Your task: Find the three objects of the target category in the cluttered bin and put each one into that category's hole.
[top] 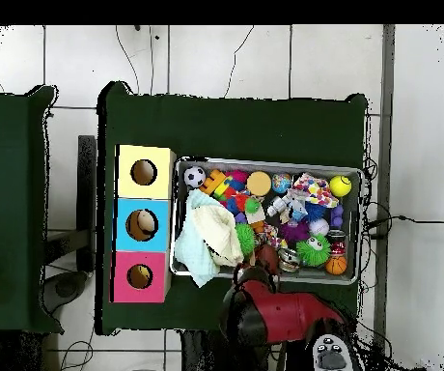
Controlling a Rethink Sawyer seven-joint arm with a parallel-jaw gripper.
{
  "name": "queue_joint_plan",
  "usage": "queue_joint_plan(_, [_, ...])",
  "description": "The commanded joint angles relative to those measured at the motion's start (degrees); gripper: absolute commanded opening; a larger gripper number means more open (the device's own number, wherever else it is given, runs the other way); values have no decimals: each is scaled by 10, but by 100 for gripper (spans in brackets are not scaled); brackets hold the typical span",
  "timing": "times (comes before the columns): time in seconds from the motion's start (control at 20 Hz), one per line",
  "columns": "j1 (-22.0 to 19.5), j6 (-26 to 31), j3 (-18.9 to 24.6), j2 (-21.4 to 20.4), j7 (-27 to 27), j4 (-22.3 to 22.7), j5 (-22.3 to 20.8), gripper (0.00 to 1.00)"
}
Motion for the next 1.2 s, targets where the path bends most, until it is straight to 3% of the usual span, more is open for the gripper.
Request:
queue_joint_plan(0.05, [-9,-53,-54,44,87,-54,32,100])
queue_joint_plan(0.35, [-32,-96,-29,56,97,-38,39,100])
queue_joint_plan(0.85, [-133,-78,92,25,110,16,34,100])
queue_joint_plan(1.2, [-137,-144,97,74,126,18,50,100])
